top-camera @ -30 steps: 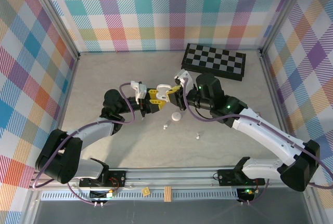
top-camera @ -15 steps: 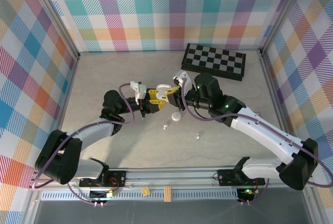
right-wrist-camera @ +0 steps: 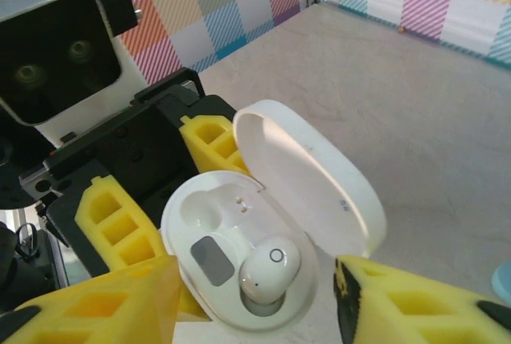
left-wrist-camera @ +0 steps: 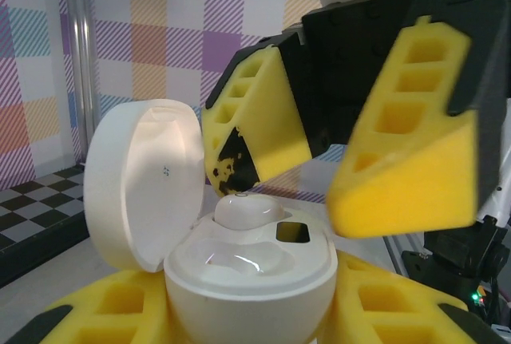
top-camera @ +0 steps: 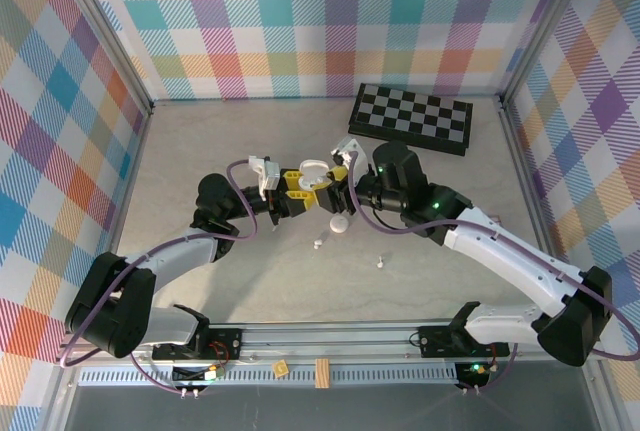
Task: Insert the wireless bluetooth earbuds into the charging case
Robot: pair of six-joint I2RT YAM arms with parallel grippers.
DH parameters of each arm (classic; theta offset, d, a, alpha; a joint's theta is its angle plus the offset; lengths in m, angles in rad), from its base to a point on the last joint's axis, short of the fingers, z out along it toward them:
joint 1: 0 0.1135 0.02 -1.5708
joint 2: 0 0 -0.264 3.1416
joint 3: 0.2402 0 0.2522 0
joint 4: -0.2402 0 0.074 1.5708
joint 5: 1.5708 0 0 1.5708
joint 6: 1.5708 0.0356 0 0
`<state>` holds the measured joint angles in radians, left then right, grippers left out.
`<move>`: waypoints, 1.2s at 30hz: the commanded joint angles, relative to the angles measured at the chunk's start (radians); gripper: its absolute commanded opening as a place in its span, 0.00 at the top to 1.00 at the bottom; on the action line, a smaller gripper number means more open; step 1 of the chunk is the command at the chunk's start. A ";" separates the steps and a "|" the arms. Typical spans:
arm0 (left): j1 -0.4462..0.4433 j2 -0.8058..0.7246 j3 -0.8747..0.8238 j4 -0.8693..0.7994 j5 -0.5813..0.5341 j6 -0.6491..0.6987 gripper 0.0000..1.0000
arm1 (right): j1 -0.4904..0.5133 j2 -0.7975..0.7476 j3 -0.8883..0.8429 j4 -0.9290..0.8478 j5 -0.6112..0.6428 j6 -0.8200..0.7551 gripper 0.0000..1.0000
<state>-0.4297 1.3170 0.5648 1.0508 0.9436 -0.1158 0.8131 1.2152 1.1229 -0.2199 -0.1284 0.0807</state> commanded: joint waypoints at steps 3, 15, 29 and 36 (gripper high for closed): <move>0.010 -0.026 -0.008 0.078 0.011 -0.006 0.66 | -0.002 -0.083 -0.032 0.071 0.013 0.020 0.41; 0.047 -0.026 -0.023 0.113 0.010 -0.019 0.66 | -0.175 -0.292 -0.295 0.173 0.119 0.296 0.37; 0.098 -0.018 -0.053 0.172 -0.023 -0.051 0.66 | -0.256 0.047 -0.373 0.105 -0.242 0.396 0.36; 0.147 -0.060 -0.067 0.177 -0.038 -0.063 0.66 | -0.201 0.299 -0.234 0.002 -0.328 0.402 0.38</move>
<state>-0.3008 1.3018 0.5060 1.1717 0.9100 -0.1711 0.5861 1.4738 0.8112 -0.1734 -0.3714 0.4831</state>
